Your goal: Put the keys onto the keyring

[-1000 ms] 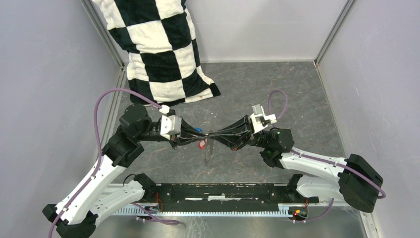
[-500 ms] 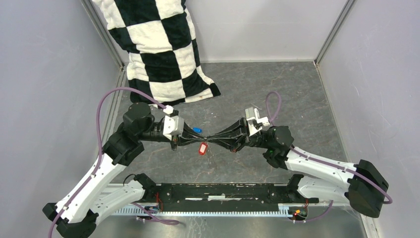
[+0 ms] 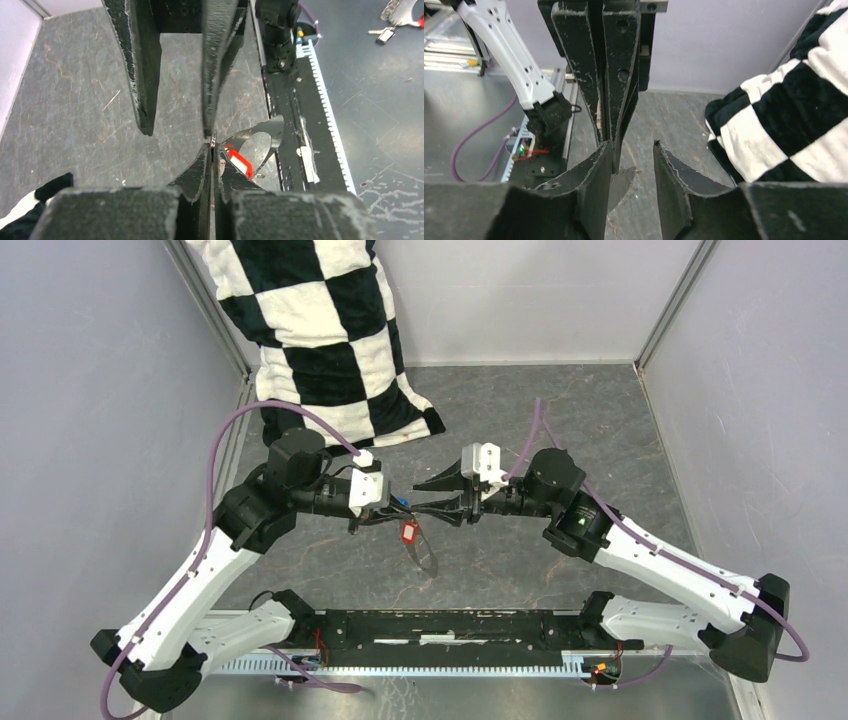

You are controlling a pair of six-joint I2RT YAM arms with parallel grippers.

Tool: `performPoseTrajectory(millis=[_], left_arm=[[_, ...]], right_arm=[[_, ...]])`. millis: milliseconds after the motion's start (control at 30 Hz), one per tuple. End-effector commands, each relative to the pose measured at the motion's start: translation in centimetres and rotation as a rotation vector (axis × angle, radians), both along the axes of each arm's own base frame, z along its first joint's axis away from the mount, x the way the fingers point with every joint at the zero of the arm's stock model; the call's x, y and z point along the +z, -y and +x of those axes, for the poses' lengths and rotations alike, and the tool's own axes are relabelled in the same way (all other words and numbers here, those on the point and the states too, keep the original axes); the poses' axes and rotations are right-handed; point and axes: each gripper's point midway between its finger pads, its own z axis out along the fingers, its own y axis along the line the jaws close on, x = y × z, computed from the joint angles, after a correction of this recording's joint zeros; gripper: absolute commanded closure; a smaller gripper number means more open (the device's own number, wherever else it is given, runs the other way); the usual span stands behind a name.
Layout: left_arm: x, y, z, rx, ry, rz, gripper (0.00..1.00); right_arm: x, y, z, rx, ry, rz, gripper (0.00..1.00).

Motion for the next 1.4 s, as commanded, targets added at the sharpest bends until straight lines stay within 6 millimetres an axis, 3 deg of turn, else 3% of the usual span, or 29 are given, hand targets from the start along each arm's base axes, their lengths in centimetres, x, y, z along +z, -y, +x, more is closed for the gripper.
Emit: performPoseTrajectory(millis=[0, 133, 267, 433, 700, 933, 1133, 1233, 1367], left_arm=[[0.5, -0.4, 1.3, 0.011, 0.127, 0.059, 0.98], [0.0, -0.4, 2.7, 0.070, 0.112, 0.094, 0.98], [-0.7, -0.3, 4.6, 0.169, 0.075, 0.117, 0.98], [-1.3, -0.5, 6.9, 0.286, 0.048, 0.152, 0.98], [-1.5, -0.7, 9.4, 0.412, 0.012, 0.183, 0.98], [-0.6, -0.2, 9.7, 0.447, -0.042, 0.149, 0.98], [0.6, -0.2, 9.3, 0.452, -0.064, 0.121, 0.98], [0.8, -0.3, 9.1, 0.458, -0.080, 0.110, 0.98], [-0.2, -0.4, 8.5, 0.449, -0.113, 0.138, 0.98]], right_arm=[[-2.5, 0.8, 0.5, -0.036, 0.014, -0.128, 0.54], [-3.5, 1.9, 0.5, -0.088, -0.026, -0.104, 0.32], [-4.4, 2.2, 0.7, -0.133, -0.156, -0.052, 0.02], [-6.0, 1.5, 1.1, -0.168, -0.288, -0.023, 0.05], [-8.7, -0.5, 1.9, -0.285, -0.341, -0.062, 0.07], [-11.6, -0.4, 4.3, -0.467, -0.303, -0.074, 0.29], [-13.0, -0.3, 5.4, -0.517, -0.242, -0.125, 0.62], [-13.2, 0.3, 5.5, -0.531, -0.229, -0.113, 0.74], [-11.8, 1.7, 5.3, -0.545, -0.180, -0.070, 0.95]])
